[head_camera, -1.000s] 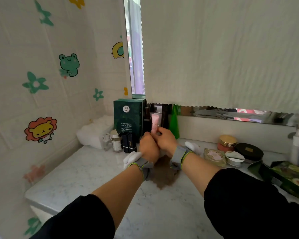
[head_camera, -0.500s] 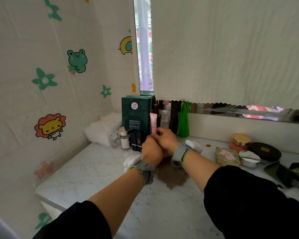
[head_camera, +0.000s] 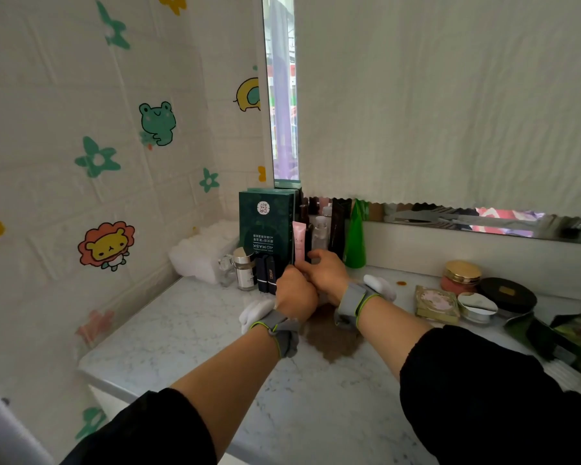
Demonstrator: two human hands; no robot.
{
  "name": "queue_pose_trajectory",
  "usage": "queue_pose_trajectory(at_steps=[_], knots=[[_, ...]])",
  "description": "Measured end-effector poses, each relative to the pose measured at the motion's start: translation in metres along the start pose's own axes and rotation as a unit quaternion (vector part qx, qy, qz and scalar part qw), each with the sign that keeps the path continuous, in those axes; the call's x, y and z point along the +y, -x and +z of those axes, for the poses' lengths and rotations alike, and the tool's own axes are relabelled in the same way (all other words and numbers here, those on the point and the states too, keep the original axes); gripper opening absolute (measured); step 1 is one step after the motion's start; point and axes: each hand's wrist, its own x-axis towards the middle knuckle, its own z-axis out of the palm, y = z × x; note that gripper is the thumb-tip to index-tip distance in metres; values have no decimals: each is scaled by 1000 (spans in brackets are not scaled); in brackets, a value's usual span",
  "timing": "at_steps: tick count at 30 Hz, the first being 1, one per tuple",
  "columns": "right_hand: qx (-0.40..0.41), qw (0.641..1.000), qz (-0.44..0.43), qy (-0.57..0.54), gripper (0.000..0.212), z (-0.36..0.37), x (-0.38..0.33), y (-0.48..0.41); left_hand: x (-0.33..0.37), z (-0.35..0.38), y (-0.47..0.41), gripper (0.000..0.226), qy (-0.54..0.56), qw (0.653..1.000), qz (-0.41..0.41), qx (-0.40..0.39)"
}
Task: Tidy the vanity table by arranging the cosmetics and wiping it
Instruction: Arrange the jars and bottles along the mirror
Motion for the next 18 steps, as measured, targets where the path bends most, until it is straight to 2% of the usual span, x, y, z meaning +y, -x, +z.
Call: queue_pose_trajectory(at_steps=[2, 5, 8, 11, 13, 14, 18], knots=[[3, 1000, 12, -4, 21, -2, -3, 7, 2, -3, 6, 29, -5, 1000, 6, -4], [13, 1000, 4, -9, 42, -7, -3, 15, 7, -11, 19, 32, 16, 1000, 14, 0], [8, 1000, 3, -26, 26, -22, -14, 39, 8, -16, 33, 34, -9, 998, 62, 11], [0, 999, 9, -43, 40, -35, -13, 54, 5, -20, 44, 31, -30, 996, 87, 7], [10, 999, 21, -30, 24, -41, -11, 63, 1, -18, 51, 30, -54, 993, 101, -5], [16, 999, 31, -23, 20, -45, -9, 68, -1, -16, 55, 28, -71, 991, 109, -7], [29, 998, 56, 7, 25, -65, -1, 85, -12, -1, 75, 31, -205, 960, 187, 31]])
